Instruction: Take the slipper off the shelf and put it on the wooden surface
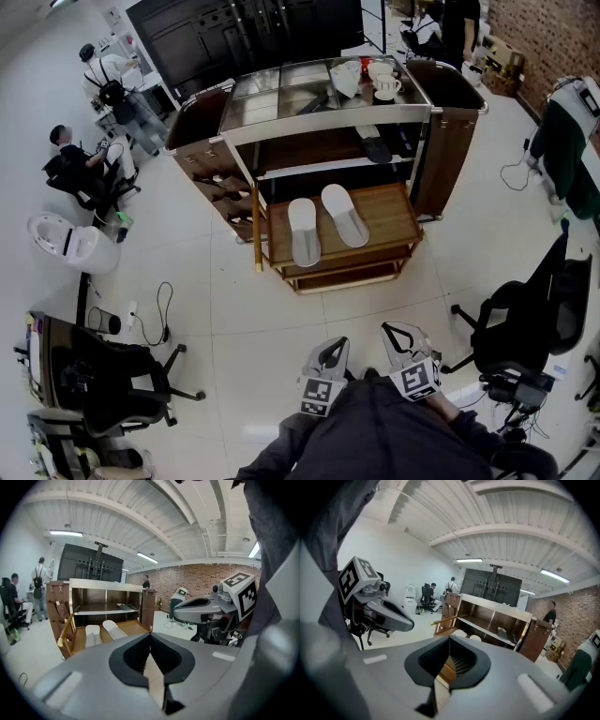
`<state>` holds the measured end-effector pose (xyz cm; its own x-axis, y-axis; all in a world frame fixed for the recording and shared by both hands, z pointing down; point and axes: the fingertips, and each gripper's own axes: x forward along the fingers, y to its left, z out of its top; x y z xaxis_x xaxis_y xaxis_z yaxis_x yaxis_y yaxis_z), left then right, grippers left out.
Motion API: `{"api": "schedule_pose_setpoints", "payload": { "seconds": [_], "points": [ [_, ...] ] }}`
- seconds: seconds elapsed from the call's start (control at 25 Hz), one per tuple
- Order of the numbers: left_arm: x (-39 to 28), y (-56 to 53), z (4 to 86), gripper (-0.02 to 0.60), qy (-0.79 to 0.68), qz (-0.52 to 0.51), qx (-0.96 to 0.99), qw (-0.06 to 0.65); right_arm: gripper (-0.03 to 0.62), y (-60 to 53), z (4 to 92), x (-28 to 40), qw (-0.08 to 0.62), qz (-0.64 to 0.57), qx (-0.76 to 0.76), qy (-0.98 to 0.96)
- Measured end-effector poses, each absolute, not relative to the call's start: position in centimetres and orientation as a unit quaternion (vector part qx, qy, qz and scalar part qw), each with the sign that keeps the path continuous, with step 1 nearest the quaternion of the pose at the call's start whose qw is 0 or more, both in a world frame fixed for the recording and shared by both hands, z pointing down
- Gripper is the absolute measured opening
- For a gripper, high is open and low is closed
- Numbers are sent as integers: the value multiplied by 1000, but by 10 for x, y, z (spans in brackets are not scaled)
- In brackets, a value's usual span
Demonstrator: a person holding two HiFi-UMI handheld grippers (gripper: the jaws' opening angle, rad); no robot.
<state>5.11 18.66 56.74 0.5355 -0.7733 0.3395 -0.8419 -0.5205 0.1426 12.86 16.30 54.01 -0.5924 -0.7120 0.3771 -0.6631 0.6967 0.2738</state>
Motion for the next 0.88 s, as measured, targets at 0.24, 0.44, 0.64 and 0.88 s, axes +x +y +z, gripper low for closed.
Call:
{"api": "schedule_pose_setpoints", "payload": {
  "seconds": [0.24, 0.44, 0.64, 0.88],
  "points": [
    [-23, 146, 543, 38, -481, 113, 860, 128, 75, 129, 545, 65, 247, -34, 386, -888],
    [-58, 130, 559, 64, -489, 110, 853, 148, 75, 88, 564, 37, 275, -46, 379, -882],
    [-87, 125, 567, 64, -505, 102, 841, 168, 75, 36, 594, 36, 315, -39, 373, -872],
    [-113, 109, 578, 64, -526, 102, 824, 187, 81, -59, 654, 30, 362, -6, 352, -863]
  ]
}}
